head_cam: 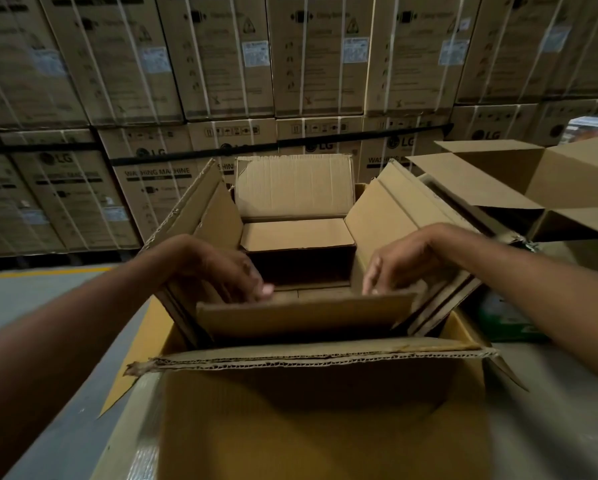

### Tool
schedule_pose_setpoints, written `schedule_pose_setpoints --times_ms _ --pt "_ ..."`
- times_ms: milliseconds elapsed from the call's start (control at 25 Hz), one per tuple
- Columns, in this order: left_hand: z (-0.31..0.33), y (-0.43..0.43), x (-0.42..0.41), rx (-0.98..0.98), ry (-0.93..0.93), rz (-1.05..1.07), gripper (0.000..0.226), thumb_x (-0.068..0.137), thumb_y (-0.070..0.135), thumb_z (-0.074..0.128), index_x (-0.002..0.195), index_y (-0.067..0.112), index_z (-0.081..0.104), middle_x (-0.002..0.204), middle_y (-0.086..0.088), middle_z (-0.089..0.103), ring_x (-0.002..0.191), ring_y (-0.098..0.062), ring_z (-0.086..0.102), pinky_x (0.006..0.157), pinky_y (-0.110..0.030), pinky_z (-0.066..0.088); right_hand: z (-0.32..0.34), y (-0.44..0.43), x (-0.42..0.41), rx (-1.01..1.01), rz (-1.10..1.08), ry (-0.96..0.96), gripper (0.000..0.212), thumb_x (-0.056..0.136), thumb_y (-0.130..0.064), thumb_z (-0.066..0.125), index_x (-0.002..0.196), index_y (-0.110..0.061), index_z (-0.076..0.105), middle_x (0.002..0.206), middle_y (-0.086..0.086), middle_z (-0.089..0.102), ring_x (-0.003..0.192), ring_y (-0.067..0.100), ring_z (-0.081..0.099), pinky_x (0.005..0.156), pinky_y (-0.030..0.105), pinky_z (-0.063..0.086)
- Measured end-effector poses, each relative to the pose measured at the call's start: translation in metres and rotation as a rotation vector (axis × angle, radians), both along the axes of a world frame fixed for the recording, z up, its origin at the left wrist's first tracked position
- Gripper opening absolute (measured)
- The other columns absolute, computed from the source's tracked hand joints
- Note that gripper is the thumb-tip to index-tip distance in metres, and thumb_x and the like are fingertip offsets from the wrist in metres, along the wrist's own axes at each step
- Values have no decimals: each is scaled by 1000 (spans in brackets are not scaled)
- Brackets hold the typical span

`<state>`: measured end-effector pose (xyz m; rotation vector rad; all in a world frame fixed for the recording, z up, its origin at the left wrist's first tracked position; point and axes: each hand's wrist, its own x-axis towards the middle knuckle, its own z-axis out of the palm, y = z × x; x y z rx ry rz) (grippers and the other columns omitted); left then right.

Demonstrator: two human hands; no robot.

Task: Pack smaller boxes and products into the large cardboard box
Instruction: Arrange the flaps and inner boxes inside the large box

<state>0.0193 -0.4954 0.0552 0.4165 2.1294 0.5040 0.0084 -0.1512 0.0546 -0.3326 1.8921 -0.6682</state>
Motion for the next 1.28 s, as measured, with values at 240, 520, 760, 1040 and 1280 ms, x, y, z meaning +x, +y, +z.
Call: schedule_pose_setpoints --times_ms 240,520,760,1040,1280 --pt "-32 19 8 -331 -31 -307 89 78 62 71 155 30 40 152 9 52 137 -17 46 113 -39 38 -32 -21 -8 241 305 50 56 88 -6 78 140 -15 60 140 6 61 130 23 58 110 39 50" --pt "-41 15 -27 -391 256 -122 78 89 51 73 154 23 40 151 1 51 135 -22 51 108 -35 44 -45 -74 -59 454 152 489 77 92 -40 75 156 -16 40 144 4 55 125 25 58 107 48 50" --pt "-53 11 -89 -579 387 -83 104 86 57 74 164 25 13 170 -2 17 155 -28 21 124 -46 24 -84 -113 -107 565 280 737 106 96 -39 70 164 -26 -11 173 9 -2 156 34 18 124 48 24" --pt "-57 0 -159 -708 830 -73 111 90 57 66 163 24 -10 171 -6 -12 158 -32 5 124 -54 14 -65 -117 -169 491 92 1329 113 86 -32 76 165 -25 -6 172 5 -12 158 34 -2 122 66 11" --pt "-48 -9 -202 -1057 1189 -22 67 97 41 57 156 21 32 161 -13 36 150 -34 29 123 -59 14 -61 -93 -255 543 -76 1038 99 90 -34 72 164 -31 7 171 9 -14 158 37 -4 123 65 11"
